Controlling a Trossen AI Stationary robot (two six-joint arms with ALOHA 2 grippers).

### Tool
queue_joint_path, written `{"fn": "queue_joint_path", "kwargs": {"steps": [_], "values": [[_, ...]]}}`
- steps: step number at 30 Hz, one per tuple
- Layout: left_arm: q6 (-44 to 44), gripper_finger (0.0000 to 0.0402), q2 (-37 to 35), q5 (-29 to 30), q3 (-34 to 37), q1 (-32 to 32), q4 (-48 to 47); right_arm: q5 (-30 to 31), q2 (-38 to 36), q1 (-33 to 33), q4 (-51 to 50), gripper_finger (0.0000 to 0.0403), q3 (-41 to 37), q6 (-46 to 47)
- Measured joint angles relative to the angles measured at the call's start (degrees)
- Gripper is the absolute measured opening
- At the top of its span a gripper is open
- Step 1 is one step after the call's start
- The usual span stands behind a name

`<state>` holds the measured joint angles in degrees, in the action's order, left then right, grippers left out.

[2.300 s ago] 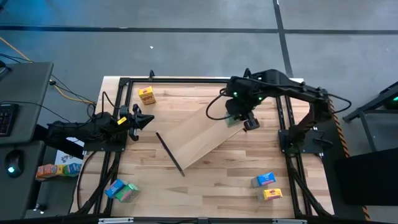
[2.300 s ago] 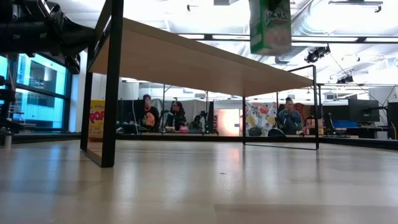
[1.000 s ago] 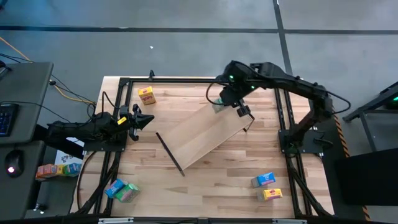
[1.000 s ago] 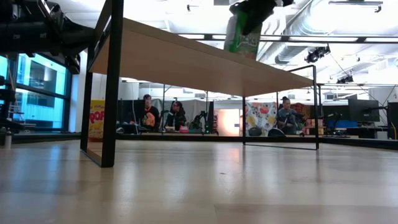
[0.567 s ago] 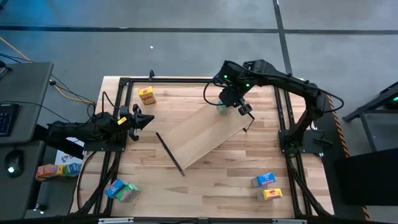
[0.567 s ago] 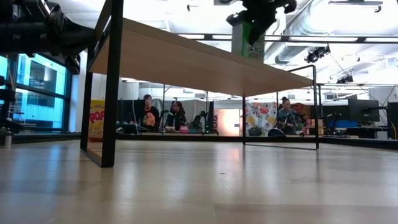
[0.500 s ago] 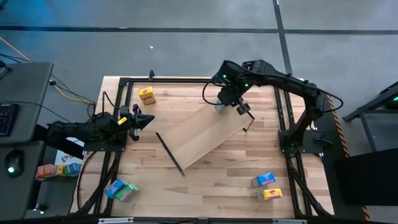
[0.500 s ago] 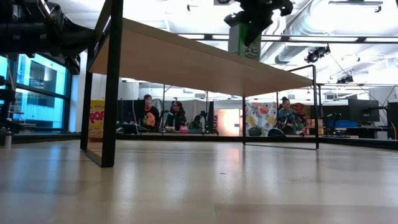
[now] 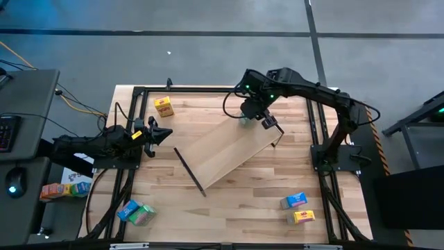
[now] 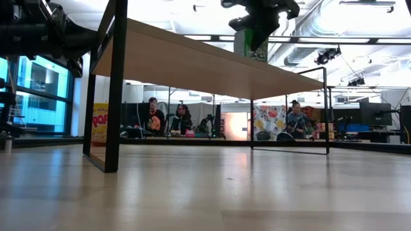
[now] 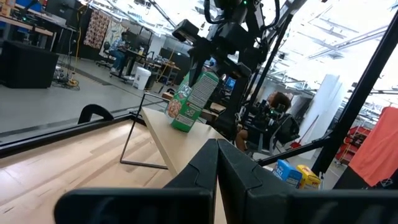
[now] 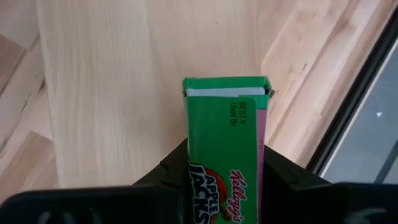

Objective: Stack cereal on shelf
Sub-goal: Put the top green cereal box on the shelf

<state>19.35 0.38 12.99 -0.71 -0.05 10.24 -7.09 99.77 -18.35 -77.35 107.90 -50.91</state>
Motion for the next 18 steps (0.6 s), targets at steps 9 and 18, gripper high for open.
{"fn": "queue_joint_path", "kwargs": {"steps": [9, 18], "values": [[-0.01, 0.0000, -0.01, 0.00, 0.00, 0.00, 0.03, 1.20, -0.02, 0.11, -0.14, 0.0099, 0.00, 4.63], [0.00, 0.0000, -0.02, 0.00, 0.00, 0.01, 0.04, 2.16, -0.02, 0.11, 1.26, 0.0146, 0.00, 6.04]]}}
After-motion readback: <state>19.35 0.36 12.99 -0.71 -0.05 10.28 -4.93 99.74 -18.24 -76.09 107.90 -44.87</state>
